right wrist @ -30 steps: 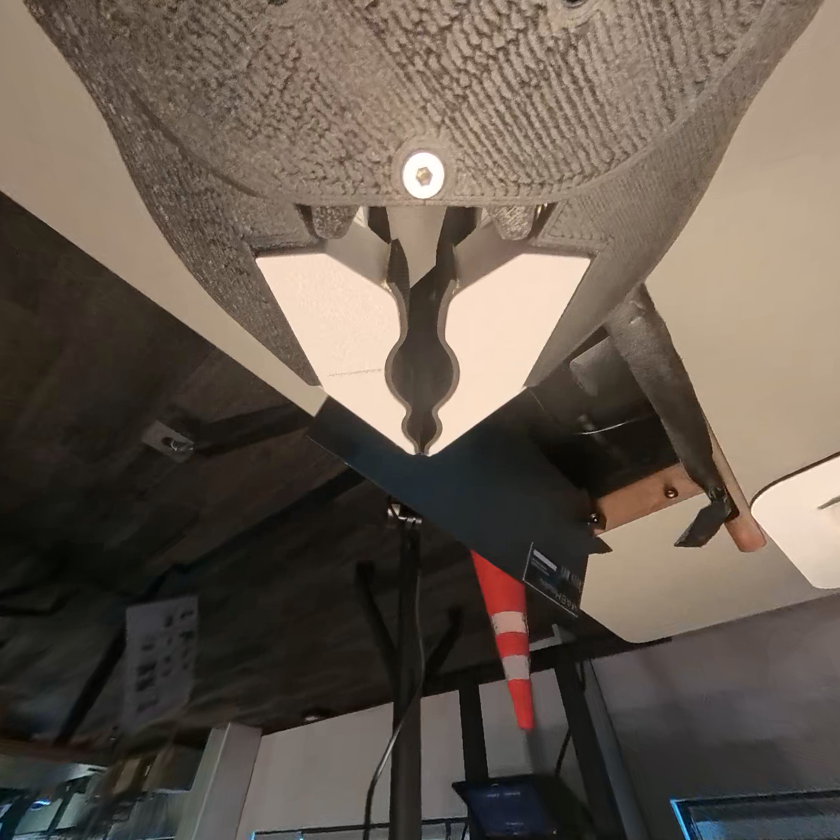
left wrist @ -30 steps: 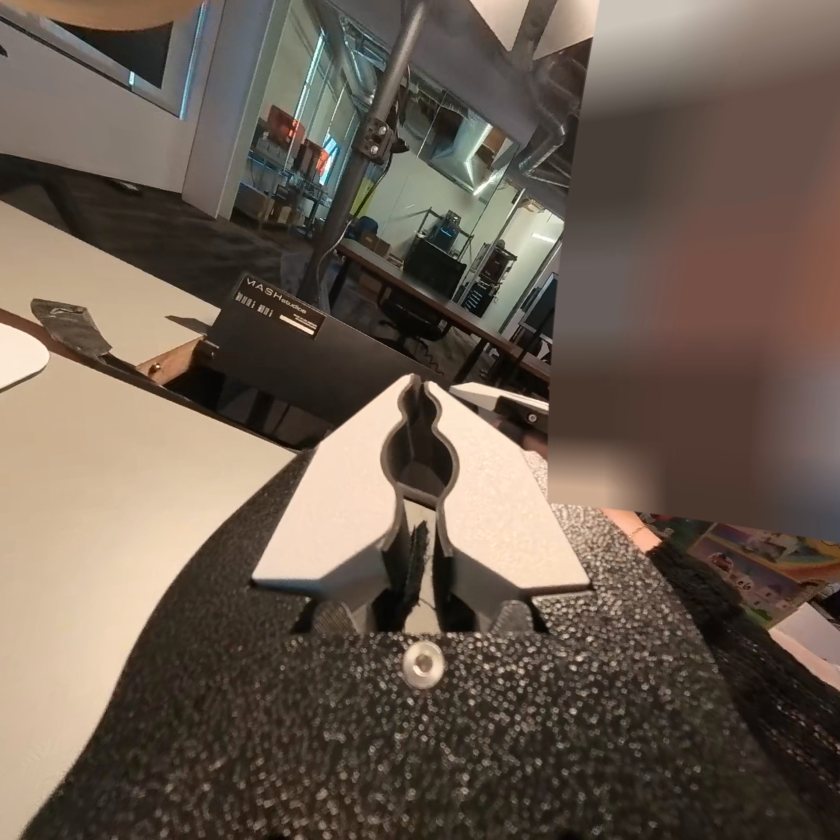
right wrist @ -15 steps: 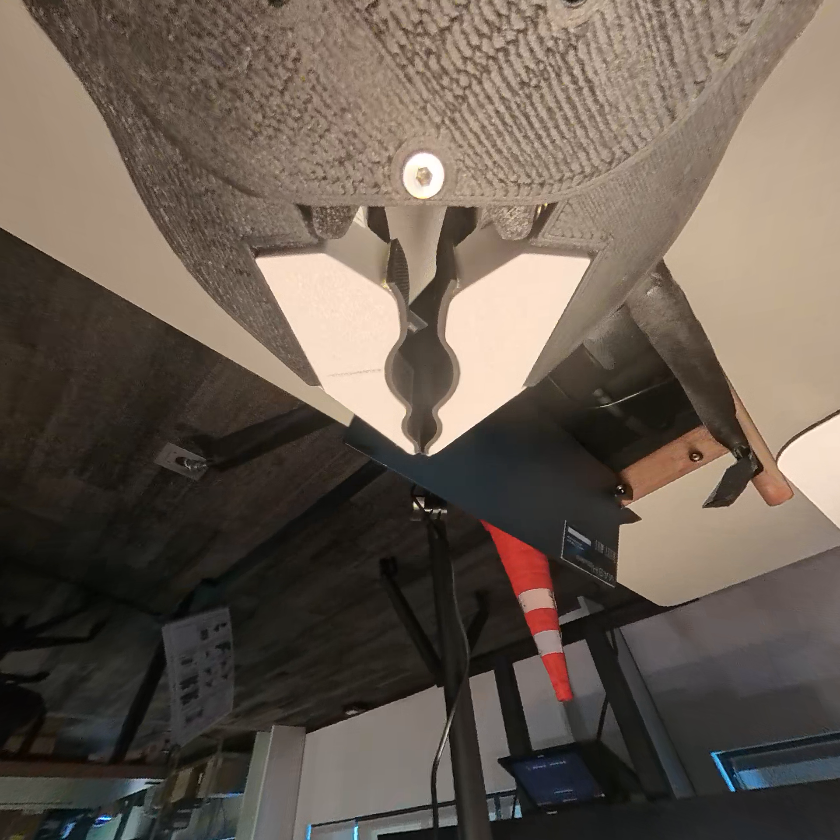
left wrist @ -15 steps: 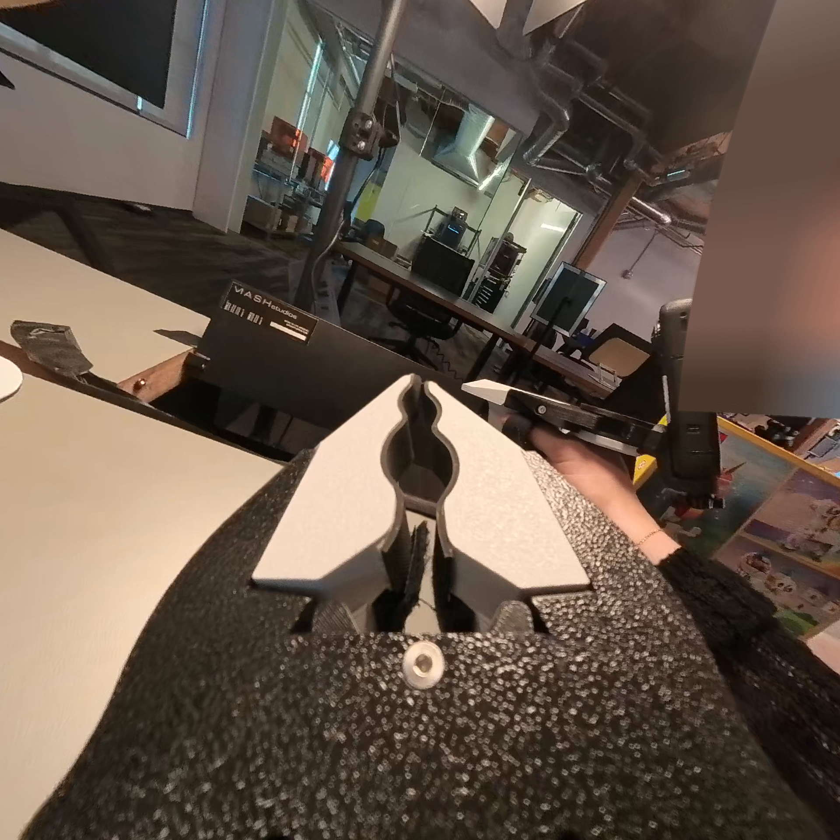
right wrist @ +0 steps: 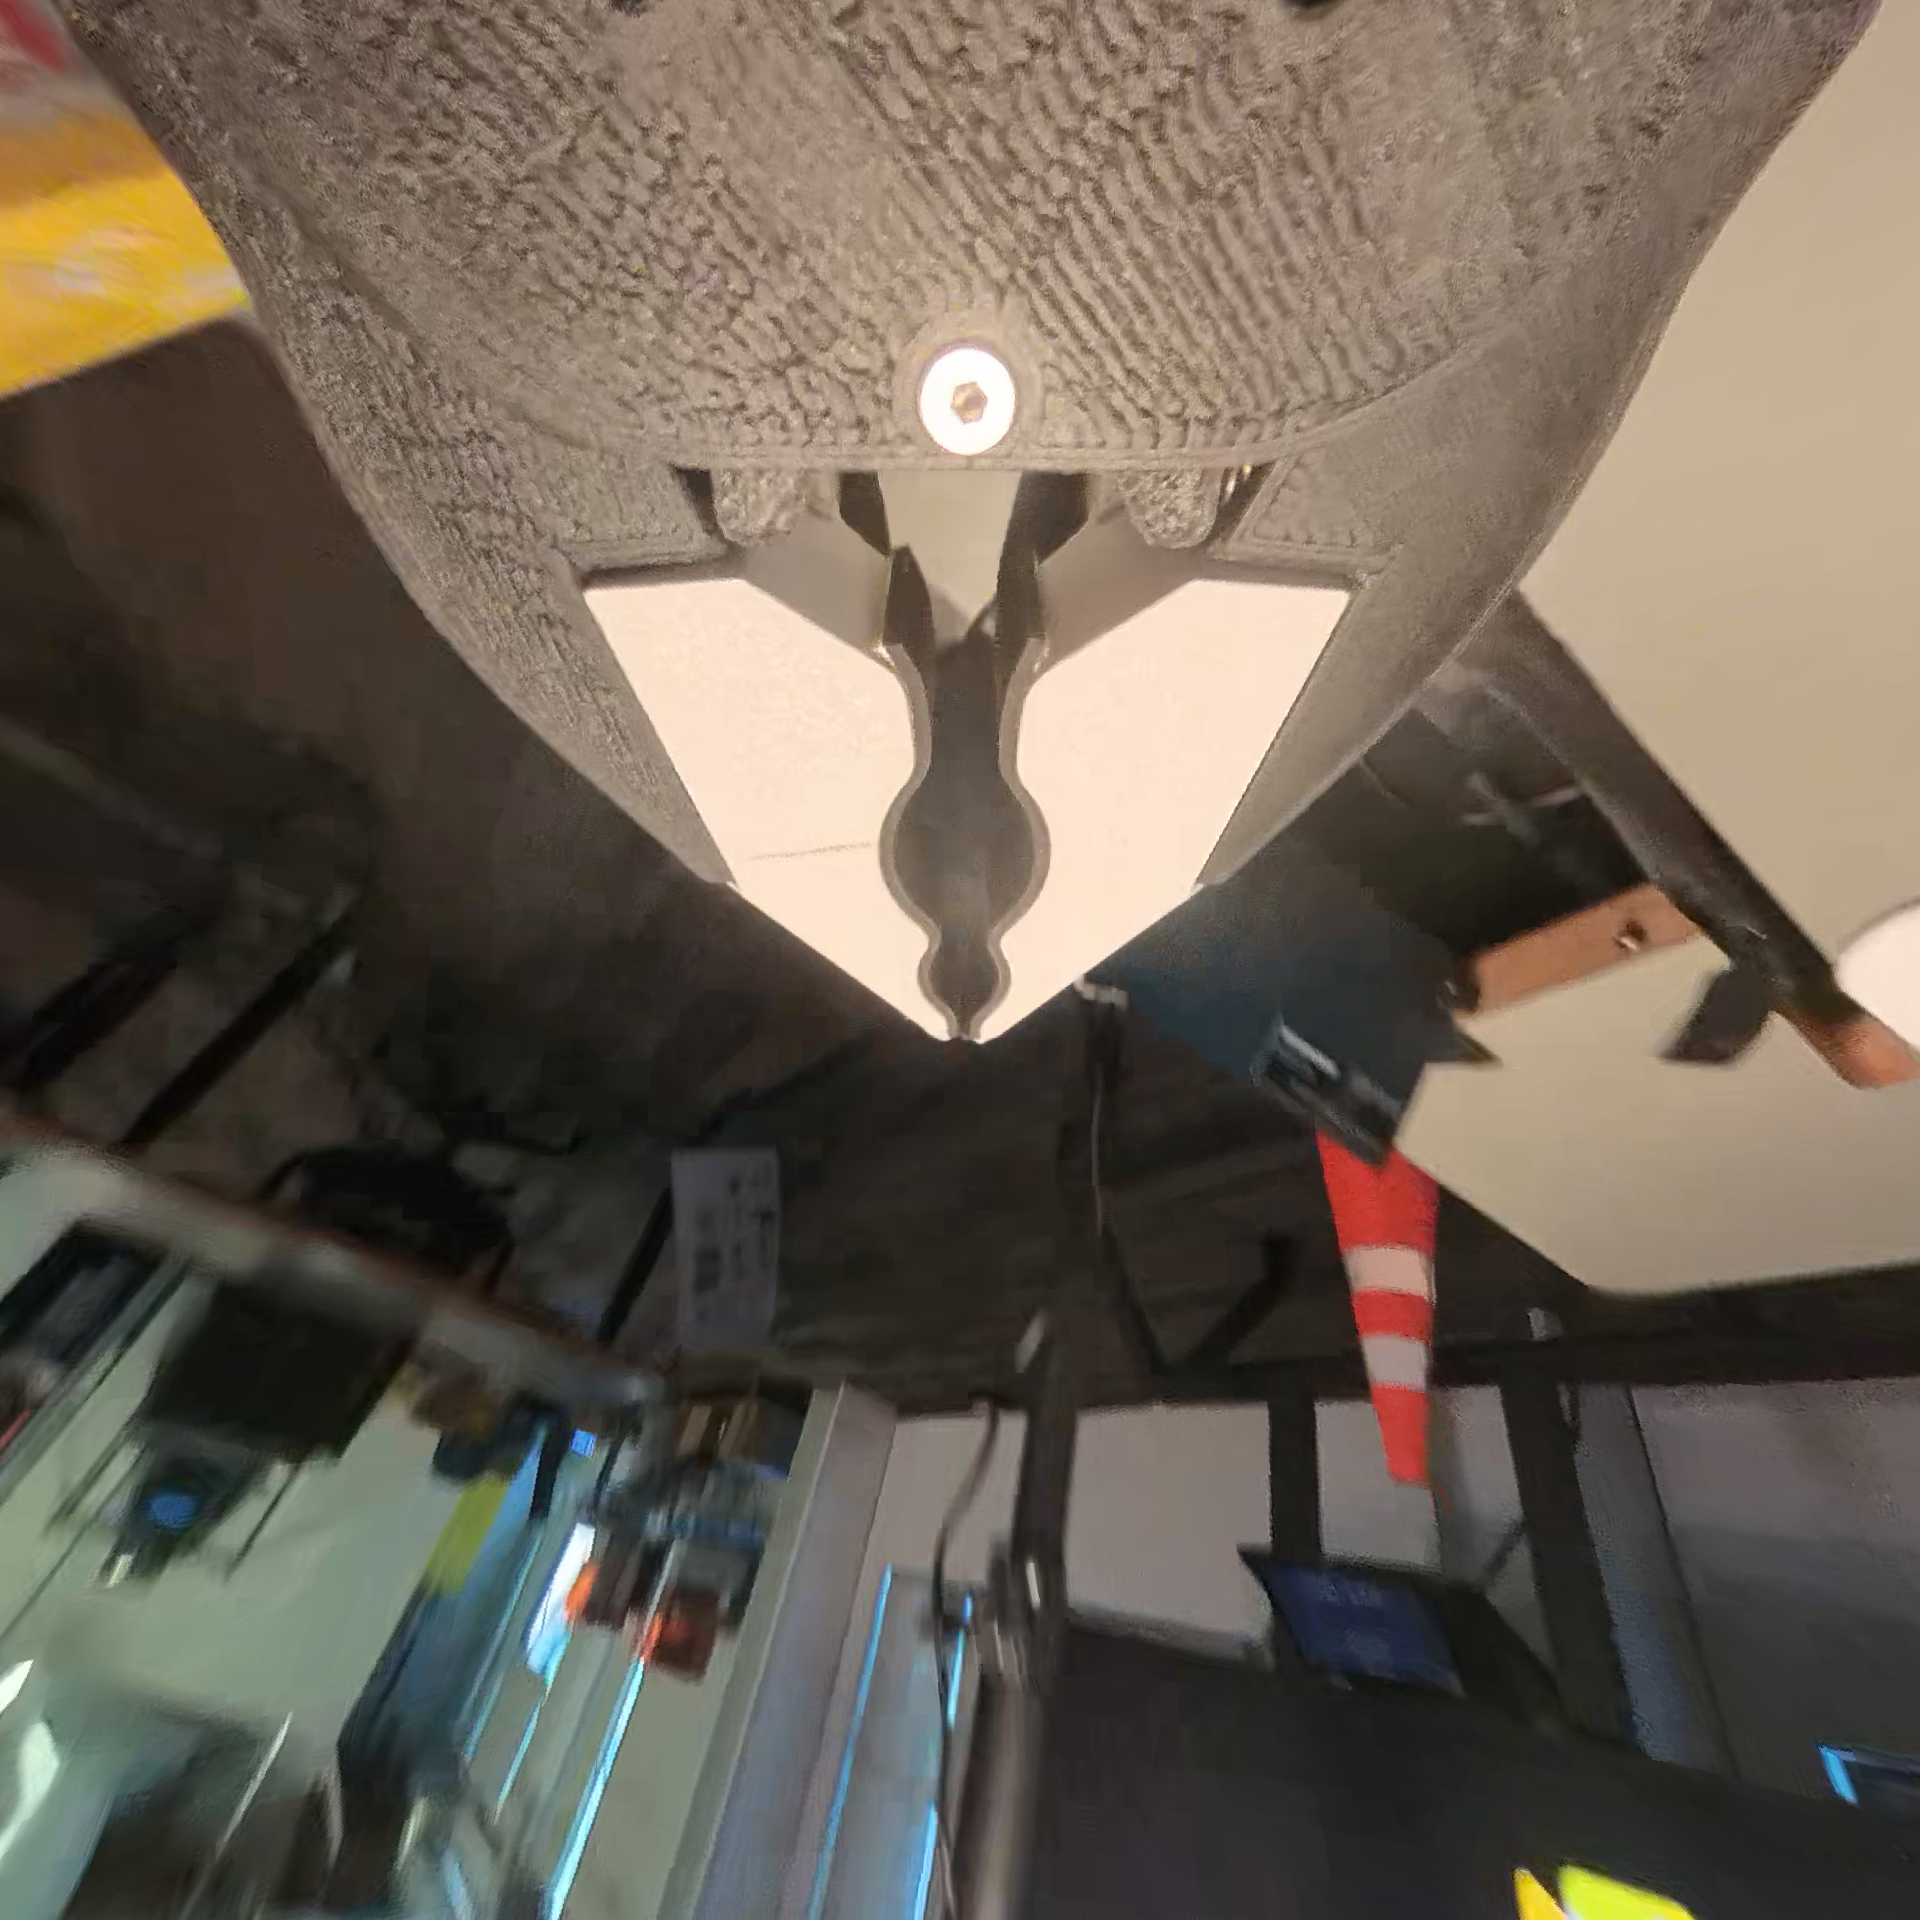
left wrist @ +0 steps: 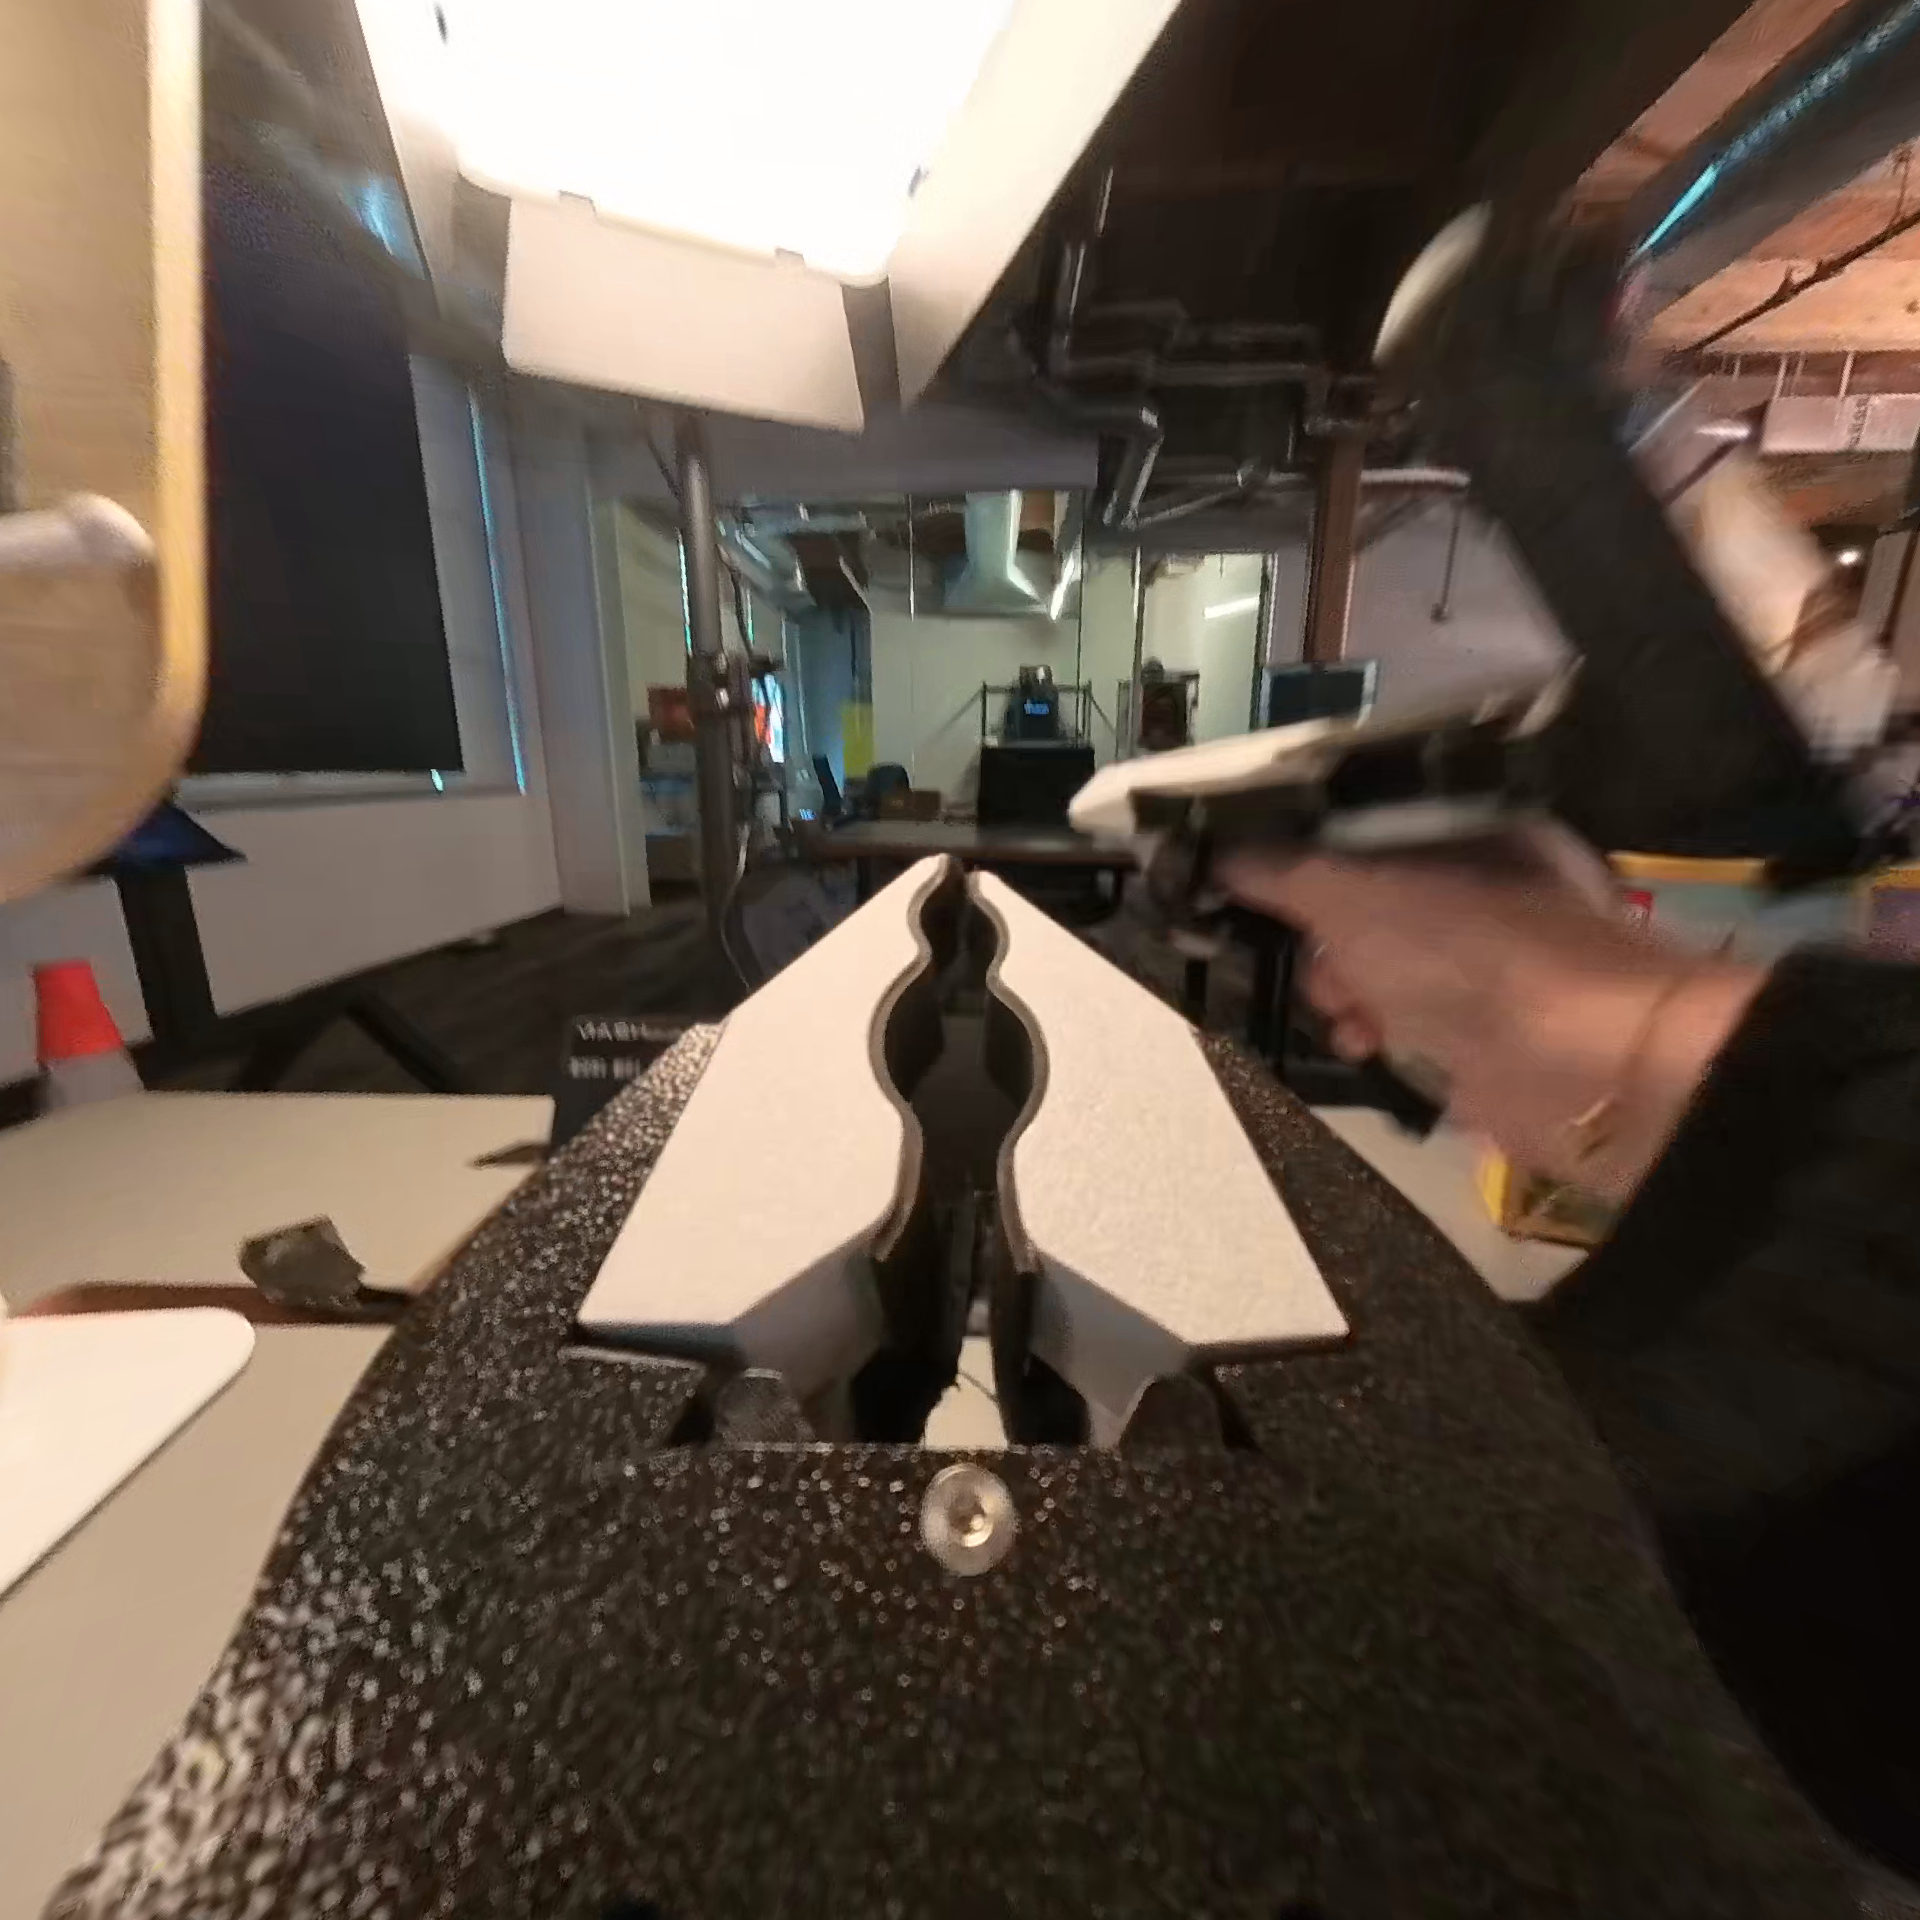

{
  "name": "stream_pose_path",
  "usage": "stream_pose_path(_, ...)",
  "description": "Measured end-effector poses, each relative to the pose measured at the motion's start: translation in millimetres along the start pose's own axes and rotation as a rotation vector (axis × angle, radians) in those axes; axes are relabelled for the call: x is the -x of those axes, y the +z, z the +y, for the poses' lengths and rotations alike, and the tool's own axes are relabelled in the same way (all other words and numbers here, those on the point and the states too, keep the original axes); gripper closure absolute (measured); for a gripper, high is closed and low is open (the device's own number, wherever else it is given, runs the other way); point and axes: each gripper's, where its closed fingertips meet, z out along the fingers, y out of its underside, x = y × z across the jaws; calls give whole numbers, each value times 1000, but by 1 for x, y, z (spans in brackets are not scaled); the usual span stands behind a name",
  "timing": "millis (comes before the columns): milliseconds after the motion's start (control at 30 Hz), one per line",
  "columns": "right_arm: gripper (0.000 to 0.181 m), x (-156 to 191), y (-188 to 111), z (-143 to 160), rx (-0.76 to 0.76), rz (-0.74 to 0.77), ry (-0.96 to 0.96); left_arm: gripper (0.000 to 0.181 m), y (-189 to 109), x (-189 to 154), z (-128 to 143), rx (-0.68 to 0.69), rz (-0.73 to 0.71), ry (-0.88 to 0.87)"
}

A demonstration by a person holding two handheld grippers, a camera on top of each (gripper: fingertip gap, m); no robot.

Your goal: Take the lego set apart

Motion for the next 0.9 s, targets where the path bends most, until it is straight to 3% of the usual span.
stream_pose_path(100,181,4,-57,-79,-71,-34,-122,181,-14,3,-41,-171,-17,38)
stream_pose_path(200,181,9,-132,-135,-121,-76,-192,181,-27,-3,-71,-251,-1,111)
stream_pose_path(300,181,14,-219,-166,-149,-121,-178,181,-45,-17,-111,-317,54,59)
stream_pose_path(367,181,22,-274,-163,-102,-163,-148,181,-64,-44,-141,-329,178,37)
stream_pose_path(467,173,48,-351,-127,-25,-269,-72,181,-96,-87,-168,-227,434,-10)
stream_pose_path(600,161,92,-421,-24,195,-371,19,181,-152,-114,-167,32,686,-30)
stream_pose_path(700,154,148,-443,63,371,-433,172,181,-200,-120,-148,160,788,36)
stream_pose_path(767,152,183,-447,105,438,-438,207,181,-226,-116,-131,203,789,125)
stream_pose_path(900,154,205,-435,137,482,-324,224,181,-265,-107,-96,343,786,200)
